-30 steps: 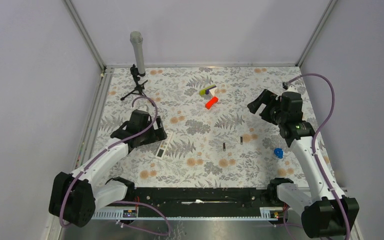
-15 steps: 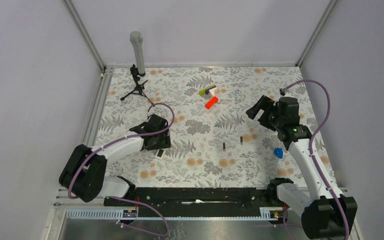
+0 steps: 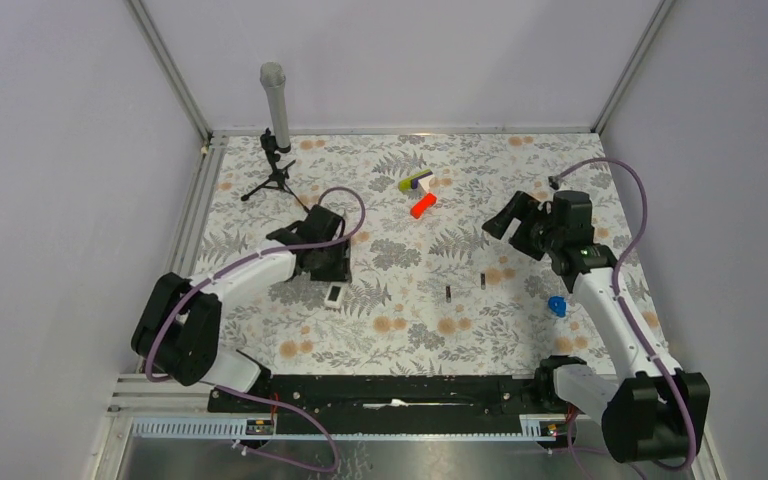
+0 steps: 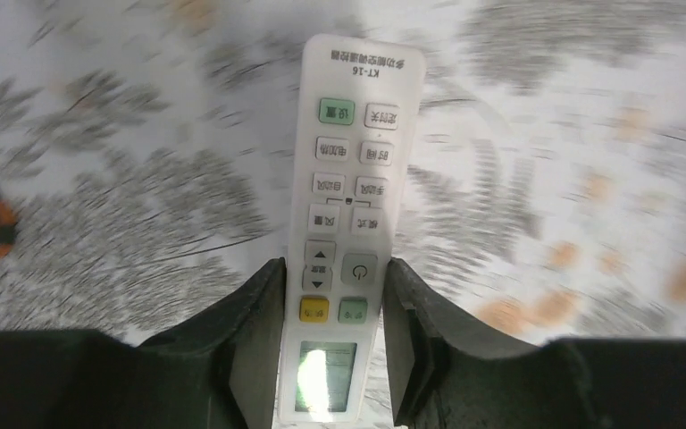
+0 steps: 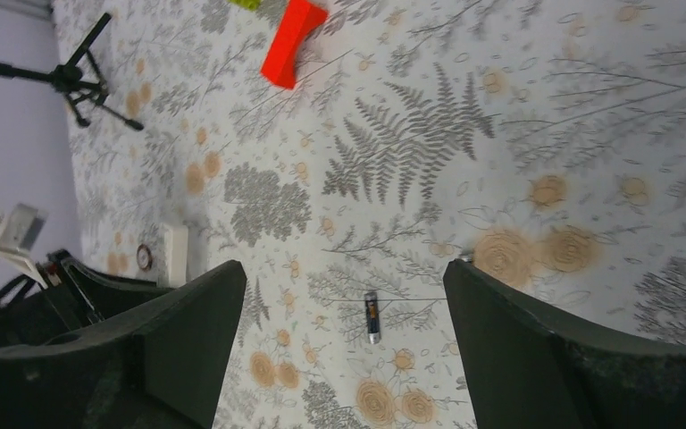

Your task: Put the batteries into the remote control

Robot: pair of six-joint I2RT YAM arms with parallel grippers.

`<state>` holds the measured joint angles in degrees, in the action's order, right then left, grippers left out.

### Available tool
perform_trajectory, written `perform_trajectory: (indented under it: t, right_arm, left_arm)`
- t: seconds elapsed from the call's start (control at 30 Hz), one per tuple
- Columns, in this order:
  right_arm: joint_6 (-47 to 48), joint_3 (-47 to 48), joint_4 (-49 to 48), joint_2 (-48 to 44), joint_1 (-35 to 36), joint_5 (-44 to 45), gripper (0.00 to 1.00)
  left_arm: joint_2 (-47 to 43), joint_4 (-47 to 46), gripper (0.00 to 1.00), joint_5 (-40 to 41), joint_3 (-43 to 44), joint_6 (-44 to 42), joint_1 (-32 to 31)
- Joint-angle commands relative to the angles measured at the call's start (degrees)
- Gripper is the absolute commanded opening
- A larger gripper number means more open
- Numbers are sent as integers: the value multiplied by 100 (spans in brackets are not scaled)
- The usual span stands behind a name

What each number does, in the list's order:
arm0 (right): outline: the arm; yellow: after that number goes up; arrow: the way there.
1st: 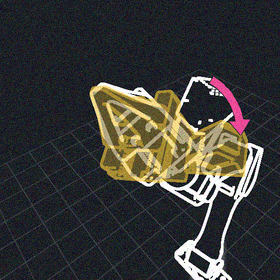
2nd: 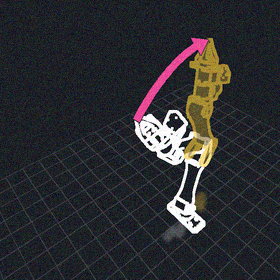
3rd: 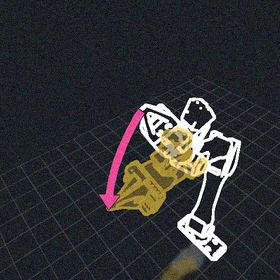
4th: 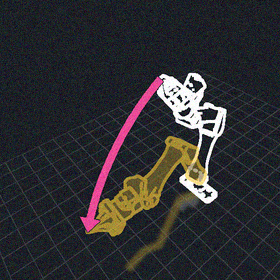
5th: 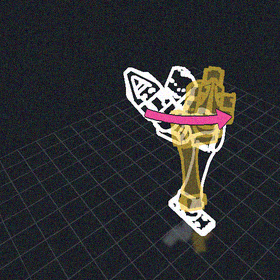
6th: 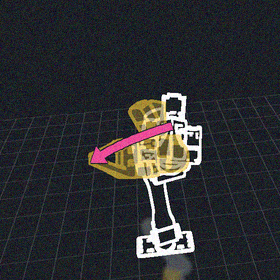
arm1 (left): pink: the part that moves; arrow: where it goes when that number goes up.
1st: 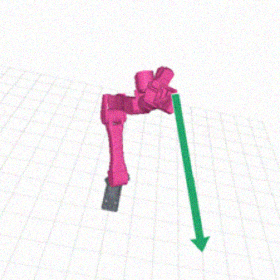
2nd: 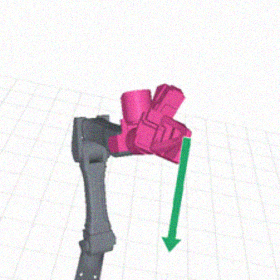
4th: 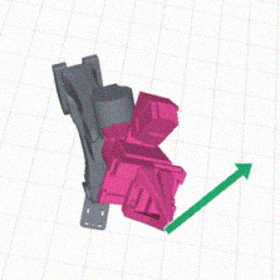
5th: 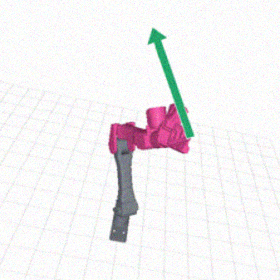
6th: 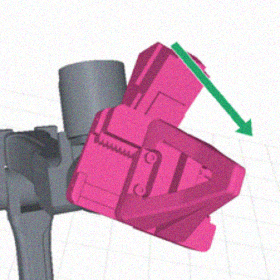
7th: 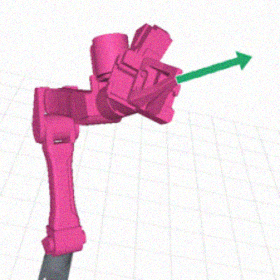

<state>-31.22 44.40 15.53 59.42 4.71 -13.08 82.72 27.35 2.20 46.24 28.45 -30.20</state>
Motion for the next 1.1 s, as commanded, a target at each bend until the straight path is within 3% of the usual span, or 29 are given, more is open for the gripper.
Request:
perform_trajectory:
  t: [0.0, 0.07, 0.17, 0.27, 0.37, 0.5, 0.7, 0.77, 0.83, 1.07]
  right_arm:
    - [-29, 192, -914, 321, -16, -1634, 89]
    - [-313, 106, -1684, 420, 62, -2481, 88]
    - [-469, 109, -2749, 455, 437, -3022, 90]
    - [-161, 390, -3025, 532, 1067, -3213, 98]
    - [-42, 645, -3270, 665, 1422, -3508, 100]
    - [-95, 809, -3546, 843, 1510, -3902, 100]
    - [1544, 1778, -1132, 1444, 1640, -5079, 98]
    - [1769, 1851, -879, 1461, 1704, -5334, 97]
    - [1798, 1824, -897, 1461, 1797, -5457, 95]
    - [1063, 1583, -1846, 1617, 2106, -5691, 75]
  left_arm:
    - [-62, 222, 16, -2193, 1233, -1057, -21]
    - [50, 524, 16, -3113, 1825, -1259, -21]
    - [130, 773, 16, -4301, 2357, -1398, -21]
    - [89, 798, 16, -5399, 2666, -1447, -21]
    - [28, 798, 16, -5967, 2844, -1439, -21]
    - [-98, 807, 15, -6544, 2930, -1403, -21]
    - [-281, 798, 14, -6895, 2665, -1464, -20]
    - [-262, 802, 14, -6904, 2700, -1453, -21]
    - [-225, 788, 13, -6943, 2735, -1414, -21]
    - [-152, 771, 12, -7093, 2812, -1394, -25]
